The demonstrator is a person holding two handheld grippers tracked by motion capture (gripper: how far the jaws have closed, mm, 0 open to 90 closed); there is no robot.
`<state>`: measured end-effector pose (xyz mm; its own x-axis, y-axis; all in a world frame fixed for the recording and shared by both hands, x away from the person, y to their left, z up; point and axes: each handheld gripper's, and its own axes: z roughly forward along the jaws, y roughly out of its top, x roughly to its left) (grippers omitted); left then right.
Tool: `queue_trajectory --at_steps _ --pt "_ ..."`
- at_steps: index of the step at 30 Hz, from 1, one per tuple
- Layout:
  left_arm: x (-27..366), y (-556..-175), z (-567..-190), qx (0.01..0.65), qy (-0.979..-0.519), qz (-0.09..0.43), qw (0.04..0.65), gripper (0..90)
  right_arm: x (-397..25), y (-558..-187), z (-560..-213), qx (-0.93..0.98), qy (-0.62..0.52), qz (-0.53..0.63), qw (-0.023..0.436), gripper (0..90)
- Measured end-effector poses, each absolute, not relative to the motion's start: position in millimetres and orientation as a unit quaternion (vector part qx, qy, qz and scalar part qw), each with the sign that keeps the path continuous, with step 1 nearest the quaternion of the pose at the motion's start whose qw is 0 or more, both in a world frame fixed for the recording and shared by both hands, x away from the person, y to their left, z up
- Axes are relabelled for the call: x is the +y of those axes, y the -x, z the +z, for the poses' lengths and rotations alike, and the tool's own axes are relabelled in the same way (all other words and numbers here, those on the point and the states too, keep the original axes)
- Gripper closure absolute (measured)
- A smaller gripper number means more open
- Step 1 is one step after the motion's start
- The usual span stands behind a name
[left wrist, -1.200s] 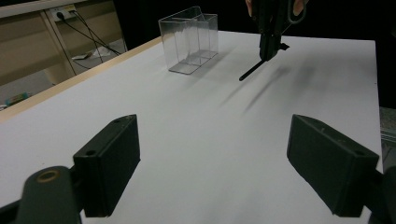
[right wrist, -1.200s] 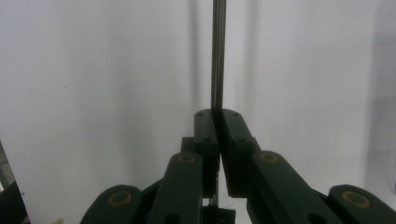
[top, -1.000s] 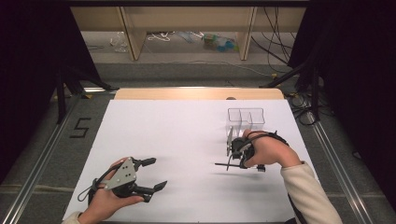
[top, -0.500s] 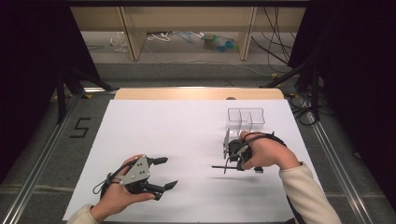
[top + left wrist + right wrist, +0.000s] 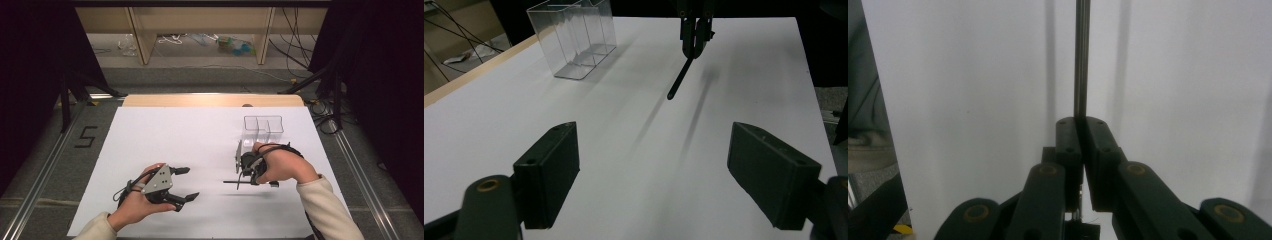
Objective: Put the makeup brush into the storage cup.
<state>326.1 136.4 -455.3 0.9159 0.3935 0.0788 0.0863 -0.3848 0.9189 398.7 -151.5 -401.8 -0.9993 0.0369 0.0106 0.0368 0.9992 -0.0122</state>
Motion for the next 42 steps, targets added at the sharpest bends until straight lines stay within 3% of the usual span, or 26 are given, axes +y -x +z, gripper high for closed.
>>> queue_trajectory --at_steps 42 --pt "81 -333 -468 0.084 -0.845 0.110 0.516 25.6 -122 -379 -398 -1.000 -0.025 0.003 0.011 86.2"
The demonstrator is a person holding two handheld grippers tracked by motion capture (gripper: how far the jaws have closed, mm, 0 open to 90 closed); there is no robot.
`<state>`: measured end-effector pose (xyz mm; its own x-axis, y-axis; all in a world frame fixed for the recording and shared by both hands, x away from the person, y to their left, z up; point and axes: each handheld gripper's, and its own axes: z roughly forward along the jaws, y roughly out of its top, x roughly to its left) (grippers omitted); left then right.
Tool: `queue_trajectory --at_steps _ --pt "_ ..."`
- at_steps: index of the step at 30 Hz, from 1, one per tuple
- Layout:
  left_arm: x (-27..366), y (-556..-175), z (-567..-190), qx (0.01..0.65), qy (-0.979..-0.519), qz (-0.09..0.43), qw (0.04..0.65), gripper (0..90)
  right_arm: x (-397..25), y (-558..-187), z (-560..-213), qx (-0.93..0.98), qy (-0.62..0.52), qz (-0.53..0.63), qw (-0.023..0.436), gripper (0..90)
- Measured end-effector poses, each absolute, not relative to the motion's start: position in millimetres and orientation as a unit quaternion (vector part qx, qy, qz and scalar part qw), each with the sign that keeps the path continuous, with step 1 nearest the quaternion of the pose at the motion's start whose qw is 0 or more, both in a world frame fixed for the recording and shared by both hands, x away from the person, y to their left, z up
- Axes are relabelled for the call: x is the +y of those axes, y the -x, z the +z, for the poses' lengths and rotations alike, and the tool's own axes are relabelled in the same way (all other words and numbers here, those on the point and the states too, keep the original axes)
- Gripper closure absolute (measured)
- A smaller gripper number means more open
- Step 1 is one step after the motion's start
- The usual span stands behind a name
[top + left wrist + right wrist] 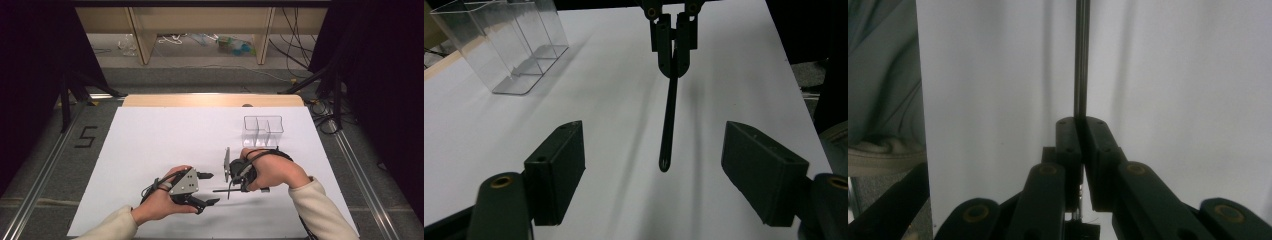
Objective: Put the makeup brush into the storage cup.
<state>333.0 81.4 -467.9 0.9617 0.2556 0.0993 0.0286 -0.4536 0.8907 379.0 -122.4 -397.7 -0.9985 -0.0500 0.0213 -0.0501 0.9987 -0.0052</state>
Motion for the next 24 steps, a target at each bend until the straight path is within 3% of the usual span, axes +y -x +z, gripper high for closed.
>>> queue_trajectory --at_steps 13,24 --pt "71 -334 -471 0.072 -0.852 0.103 0.509 32.0 -120 -378 -396 -0.999 -0.030 -0.005 0.013 86.2" --pt "64 -336 -473 0.064 -0.851 0.081 0.514 42.7 -118 -377 -396 -0.999 -0.031 -0.008 0.019 86.2"
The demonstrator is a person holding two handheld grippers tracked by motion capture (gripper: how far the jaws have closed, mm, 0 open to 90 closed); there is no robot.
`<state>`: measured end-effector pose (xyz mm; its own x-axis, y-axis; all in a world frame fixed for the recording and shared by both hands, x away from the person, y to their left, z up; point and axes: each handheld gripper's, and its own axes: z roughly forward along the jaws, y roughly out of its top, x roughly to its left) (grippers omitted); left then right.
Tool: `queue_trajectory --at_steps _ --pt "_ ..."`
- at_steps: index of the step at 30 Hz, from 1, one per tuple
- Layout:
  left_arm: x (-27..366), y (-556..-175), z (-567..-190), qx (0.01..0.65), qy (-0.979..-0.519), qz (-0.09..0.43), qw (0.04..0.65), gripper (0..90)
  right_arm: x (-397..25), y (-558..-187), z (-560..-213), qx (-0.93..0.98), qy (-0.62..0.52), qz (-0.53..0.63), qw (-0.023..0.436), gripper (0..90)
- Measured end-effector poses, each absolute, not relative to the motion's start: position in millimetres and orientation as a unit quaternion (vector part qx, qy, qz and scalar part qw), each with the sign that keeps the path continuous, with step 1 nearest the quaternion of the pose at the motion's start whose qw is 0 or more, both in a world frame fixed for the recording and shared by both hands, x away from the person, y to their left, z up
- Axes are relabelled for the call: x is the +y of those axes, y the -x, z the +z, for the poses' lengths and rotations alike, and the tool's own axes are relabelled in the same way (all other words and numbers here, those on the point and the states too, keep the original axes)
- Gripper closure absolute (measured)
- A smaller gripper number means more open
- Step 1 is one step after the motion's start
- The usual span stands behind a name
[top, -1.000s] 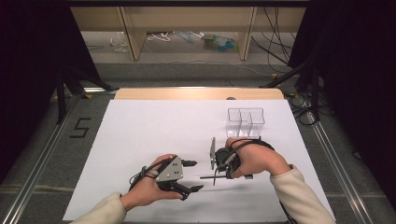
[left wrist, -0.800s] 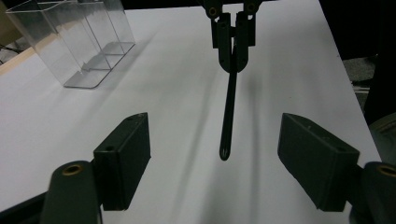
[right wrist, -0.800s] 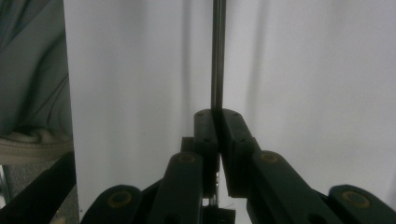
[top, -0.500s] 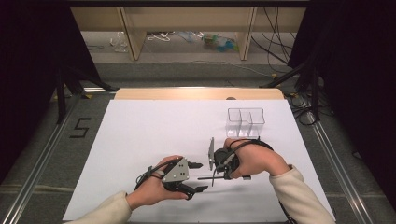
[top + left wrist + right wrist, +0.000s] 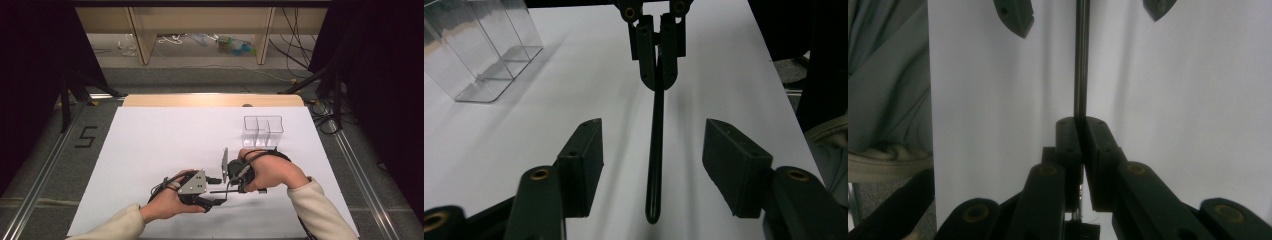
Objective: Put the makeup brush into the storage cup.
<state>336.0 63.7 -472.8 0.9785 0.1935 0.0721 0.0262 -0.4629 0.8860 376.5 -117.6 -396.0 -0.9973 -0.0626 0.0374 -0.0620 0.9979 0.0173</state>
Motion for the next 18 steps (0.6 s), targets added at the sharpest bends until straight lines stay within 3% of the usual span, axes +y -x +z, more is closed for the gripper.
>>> queue_trajectory --at_steps 18 --pt "58.9 -337.4 -475.6 0.063 -0.859 0.063 0.504 65.7 -116.3 -375.5 -395.7 -0.999 -0.035 -0.015 0.019 86.2"
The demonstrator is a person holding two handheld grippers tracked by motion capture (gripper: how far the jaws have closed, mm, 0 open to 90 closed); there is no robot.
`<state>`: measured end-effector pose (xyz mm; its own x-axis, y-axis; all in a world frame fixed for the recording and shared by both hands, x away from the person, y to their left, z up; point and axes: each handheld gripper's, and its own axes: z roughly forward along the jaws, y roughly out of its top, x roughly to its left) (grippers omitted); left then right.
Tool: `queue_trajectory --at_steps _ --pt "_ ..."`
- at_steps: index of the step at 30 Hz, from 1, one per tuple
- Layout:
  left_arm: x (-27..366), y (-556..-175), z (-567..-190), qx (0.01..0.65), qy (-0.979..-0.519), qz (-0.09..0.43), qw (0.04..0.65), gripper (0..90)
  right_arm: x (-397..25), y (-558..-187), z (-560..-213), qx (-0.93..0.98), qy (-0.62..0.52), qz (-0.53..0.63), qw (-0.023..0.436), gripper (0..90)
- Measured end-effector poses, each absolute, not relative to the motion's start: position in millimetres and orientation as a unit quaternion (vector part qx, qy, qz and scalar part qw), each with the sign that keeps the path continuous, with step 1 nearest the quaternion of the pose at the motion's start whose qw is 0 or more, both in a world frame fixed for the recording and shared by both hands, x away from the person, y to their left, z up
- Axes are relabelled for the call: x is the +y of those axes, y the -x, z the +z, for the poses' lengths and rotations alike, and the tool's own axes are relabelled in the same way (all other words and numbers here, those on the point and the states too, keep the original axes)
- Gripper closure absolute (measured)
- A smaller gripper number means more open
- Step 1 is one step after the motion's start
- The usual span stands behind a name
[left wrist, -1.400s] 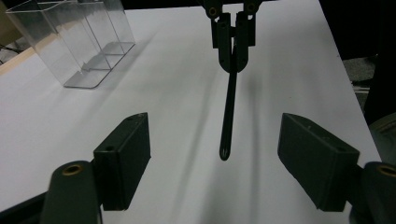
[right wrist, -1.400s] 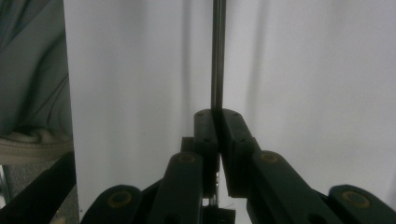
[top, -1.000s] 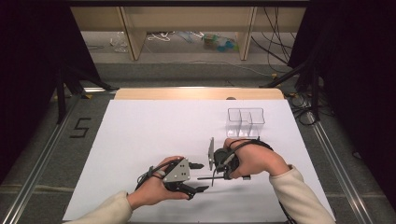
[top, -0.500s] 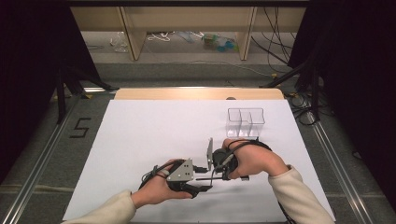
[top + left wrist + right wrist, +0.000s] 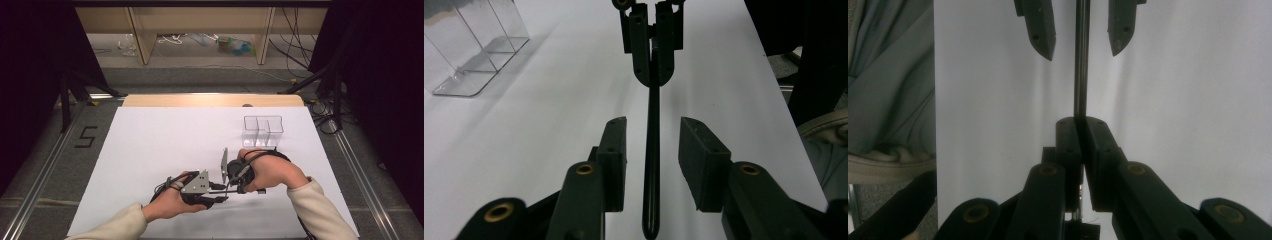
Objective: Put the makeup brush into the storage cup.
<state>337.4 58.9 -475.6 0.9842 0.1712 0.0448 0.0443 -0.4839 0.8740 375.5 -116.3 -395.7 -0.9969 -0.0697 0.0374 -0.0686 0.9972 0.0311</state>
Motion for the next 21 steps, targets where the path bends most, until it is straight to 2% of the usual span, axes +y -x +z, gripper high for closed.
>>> queue_trajectory --at_steps 11,21 --pt "56.1 -336.5 -475.0 0.051 -0.866 0.062 0.494 76.9 -115.5 -375.3 -396.8 -0.999 -0.037 -0.012 0.029 86.2" --pt "55.7 -337.1 -475.3 0.051 -0.872 0.065 0.483 83.4 -114.5 -376.5 -400.2 -0.998 -0.056 -0.013 0.027 86.2"
